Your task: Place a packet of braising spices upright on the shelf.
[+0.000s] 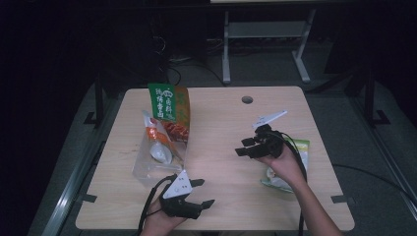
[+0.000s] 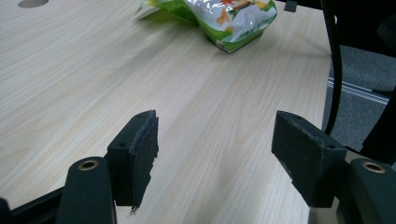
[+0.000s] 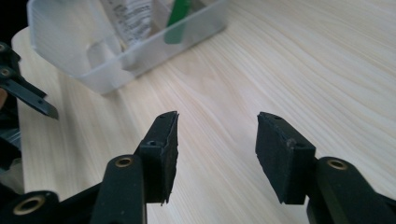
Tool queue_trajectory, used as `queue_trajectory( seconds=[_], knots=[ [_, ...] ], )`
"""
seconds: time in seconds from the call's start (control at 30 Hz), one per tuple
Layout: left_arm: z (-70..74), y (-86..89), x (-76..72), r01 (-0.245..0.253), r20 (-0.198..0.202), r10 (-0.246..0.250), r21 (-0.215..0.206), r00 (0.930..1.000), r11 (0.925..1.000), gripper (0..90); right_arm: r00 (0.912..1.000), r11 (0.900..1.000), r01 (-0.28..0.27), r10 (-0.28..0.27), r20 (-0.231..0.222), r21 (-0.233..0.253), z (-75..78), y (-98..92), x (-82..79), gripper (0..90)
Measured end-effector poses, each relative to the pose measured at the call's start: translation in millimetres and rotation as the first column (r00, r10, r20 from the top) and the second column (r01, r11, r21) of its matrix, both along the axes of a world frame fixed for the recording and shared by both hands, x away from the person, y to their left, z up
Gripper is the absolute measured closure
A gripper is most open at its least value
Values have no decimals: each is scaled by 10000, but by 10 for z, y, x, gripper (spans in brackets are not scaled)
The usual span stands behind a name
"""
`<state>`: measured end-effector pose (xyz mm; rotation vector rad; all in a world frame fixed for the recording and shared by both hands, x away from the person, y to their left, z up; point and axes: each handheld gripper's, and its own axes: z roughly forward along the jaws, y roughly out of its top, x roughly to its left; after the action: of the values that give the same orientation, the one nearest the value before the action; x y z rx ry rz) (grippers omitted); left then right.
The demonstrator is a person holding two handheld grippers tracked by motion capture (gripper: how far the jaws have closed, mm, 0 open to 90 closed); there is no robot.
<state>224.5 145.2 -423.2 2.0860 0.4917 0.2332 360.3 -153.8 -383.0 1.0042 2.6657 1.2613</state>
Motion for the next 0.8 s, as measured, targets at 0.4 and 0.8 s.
queue_trajectory(
  seconds=[0.4, 0.8],
  knots=[
    [-15, -11, 11, -51, -35, 51, -45, 10000, 10000, 309, 9952, 9953, 952, -956, -214, -198, -112, -453, -132, 433],
    [7, 28, 66, -114, 77, 114, 3, 9999, 9999, 301, 9845, 9850, 1716, -1721, -340, -148, -154, -758, -227, 388]
  ],
)
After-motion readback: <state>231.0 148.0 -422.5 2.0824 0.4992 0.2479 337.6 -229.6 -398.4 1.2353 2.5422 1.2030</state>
